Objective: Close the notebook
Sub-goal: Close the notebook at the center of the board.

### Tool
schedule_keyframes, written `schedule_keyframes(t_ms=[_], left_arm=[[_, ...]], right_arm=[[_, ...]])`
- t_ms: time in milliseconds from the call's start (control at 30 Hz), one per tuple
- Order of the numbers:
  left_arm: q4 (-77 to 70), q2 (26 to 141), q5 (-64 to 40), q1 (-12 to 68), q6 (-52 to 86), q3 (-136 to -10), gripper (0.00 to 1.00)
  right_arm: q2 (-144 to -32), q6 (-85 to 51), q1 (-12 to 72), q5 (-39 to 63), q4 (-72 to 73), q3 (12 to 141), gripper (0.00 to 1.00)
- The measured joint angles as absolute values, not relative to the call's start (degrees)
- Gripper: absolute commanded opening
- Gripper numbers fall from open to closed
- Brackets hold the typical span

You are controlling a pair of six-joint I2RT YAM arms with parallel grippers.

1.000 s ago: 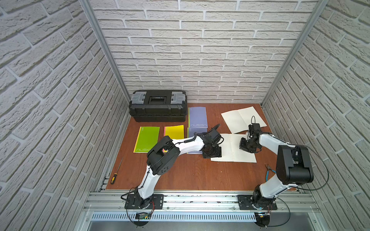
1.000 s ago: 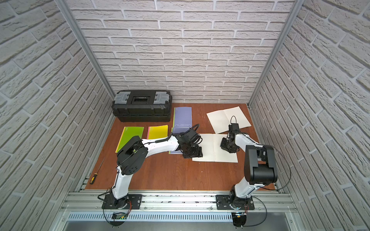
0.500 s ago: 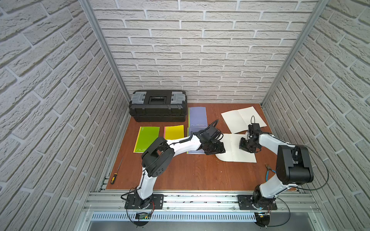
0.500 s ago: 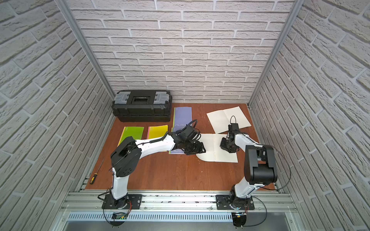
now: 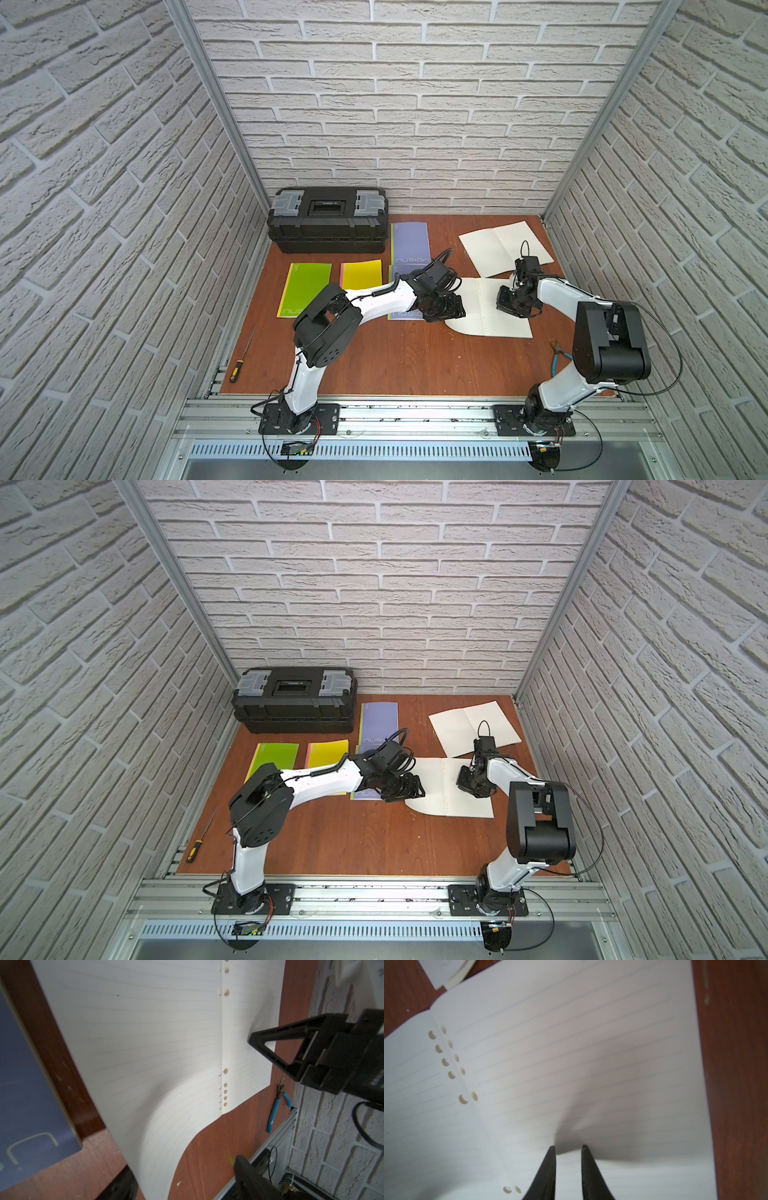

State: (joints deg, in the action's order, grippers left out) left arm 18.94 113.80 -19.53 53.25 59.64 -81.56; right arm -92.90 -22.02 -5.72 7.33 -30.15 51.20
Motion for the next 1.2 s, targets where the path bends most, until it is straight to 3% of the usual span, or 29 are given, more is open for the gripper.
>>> schedule_keyframes(t_ms=[800, 1200], left_arm=[[11.97, 115.98, -23.27, 50.87, 60.23, -80.18, 0.67], [11.97, 116.38, -23.35, 49.76, 59.53, -80.2, 0.46]], right_arm=[[-92.9, -22.02, -5.61, 7.31, -30.02, 51.18, 0.23], [-92.88, -22.02, -5.61, 7.31, -30.02, 51.18, 0.23]])
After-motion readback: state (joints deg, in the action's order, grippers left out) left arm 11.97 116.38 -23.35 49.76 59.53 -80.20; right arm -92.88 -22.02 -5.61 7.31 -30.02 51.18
